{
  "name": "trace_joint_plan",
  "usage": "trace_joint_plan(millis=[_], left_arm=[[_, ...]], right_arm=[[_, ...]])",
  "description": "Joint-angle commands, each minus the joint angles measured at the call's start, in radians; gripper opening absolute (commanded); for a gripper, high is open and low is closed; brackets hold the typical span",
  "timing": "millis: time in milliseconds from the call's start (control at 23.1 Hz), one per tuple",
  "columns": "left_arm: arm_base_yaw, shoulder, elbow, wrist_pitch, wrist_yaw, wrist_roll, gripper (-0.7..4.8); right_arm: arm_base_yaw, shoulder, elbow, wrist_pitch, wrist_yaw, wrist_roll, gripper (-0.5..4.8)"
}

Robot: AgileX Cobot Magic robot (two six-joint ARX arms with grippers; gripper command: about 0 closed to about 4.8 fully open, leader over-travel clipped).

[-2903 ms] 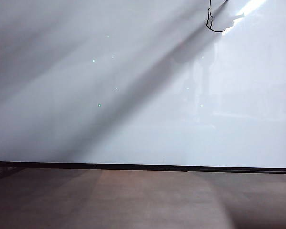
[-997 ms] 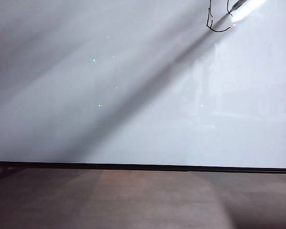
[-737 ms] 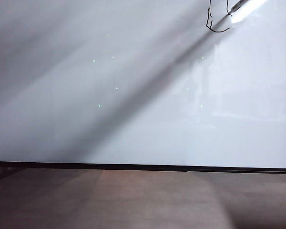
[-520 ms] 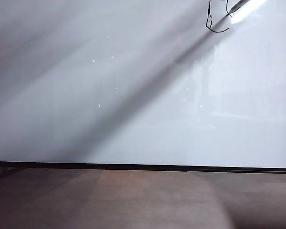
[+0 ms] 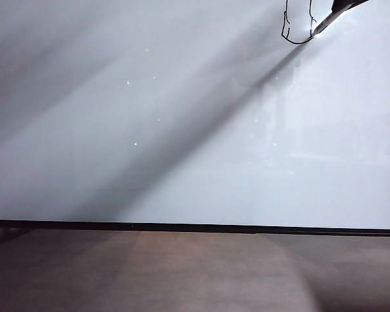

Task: Reach to the right to find the marker pen, pick it up, and write the number 0 on the whiteboard.

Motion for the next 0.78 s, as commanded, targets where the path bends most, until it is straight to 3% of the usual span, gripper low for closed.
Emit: trace_joint_plan(millis=[43,563,780], left_arm=[[0.000,-0.004,0.002,0.012,0.001,0.000,-0.05],[-0.001,-0.010,0.002,0.027,0.013,0.000,-0.05],[-0.001,-0.010,0.002,0.081,0.176,0.000,-0.05]], right_arm=[[0.001,0.000,0.000,0.014,0.010,0.003,-0.06],[0.003,-0.190,0.001,0.072,-0.001,0.037,-0.06],[-0.011,-0.327,0.001,0.100,0.056,0.059,-0.06]])
